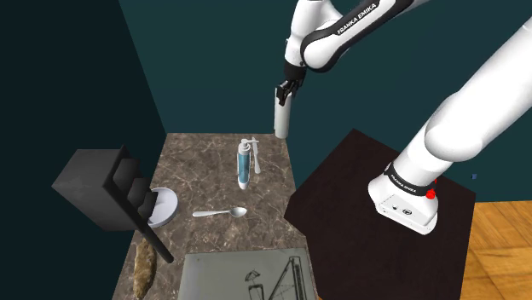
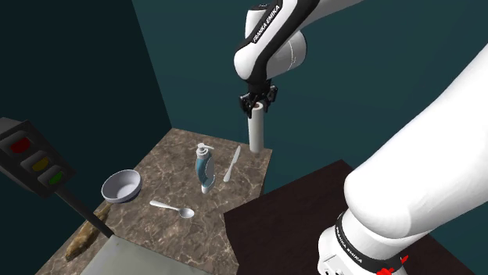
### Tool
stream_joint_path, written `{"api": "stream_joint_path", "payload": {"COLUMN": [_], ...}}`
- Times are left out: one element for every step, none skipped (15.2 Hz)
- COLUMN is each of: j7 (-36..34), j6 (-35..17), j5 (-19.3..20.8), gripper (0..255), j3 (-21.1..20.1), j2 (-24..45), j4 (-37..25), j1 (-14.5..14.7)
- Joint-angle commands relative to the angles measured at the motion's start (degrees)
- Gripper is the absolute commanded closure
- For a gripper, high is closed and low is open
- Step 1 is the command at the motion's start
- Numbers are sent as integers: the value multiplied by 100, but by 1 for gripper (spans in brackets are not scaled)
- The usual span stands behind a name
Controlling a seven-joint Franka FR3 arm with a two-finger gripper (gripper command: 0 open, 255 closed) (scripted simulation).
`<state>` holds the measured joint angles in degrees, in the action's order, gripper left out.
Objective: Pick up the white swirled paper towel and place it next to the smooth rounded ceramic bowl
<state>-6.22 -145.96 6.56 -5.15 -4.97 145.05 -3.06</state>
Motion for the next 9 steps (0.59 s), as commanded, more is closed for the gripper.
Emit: {"api": "stream_joint_path", "payload": {"j7": [51, 70, 88, 105, 122, 137, 152, 167, 180], "j6": [185, 271, 356, 441, 526, 611, 695, 780, 865], "j5": [-51, -72, -91, -109, -126, -142, -157, -172, -185], "gripper": [255, 255, 255, 255, 255, 255, 255, 255, 255], "j3": [5, 7, 8, 10, 12, 15, 17, 19, 21], "j2": [-141, -202, -262, -321, -378, -433, -487, -540, -591], "j4": [-45, -70, -96, -123, -152, -182, -213, -246, -280], "j1": [8, 12, 17, 21, 25, 30, 34, 37, 41]}}
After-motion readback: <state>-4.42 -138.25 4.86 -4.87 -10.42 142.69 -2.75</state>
